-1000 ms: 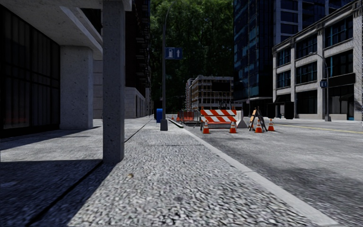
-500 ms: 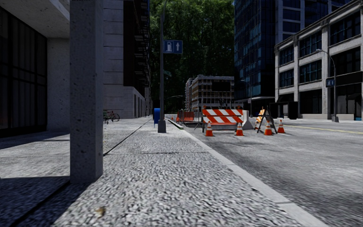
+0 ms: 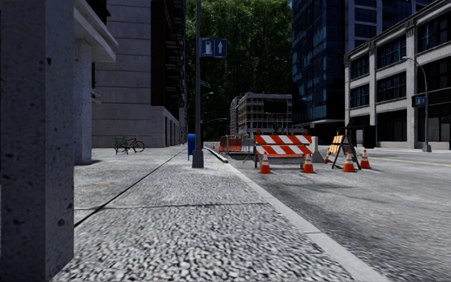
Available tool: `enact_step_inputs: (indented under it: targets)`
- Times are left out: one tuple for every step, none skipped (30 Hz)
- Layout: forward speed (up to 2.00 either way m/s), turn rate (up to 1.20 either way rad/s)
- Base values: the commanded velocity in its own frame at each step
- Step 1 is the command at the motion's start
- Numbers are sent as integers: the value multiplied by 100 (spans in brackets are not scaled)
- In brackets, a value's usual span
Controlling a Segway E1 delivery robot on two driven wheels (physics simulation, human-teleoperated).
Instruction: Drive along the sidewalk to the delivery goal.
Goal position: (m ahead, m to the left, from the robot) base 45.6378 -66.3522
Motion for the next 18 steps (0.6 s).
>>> enact_step_inputs:
  targets:
    - [171,0]
    - [171,0]
    - [171,0]
    - [171,0]
    - [171,0]
    - [171,0]
    - [171,0]
    - [171,0]
    - [171,0]
    - [171,0]
    - [171,0]
    - [171,0]
    - [171,0]
    - [171,0]
    - [171,0]
    - [171,21]
    - [171,65]
    - [171,117]
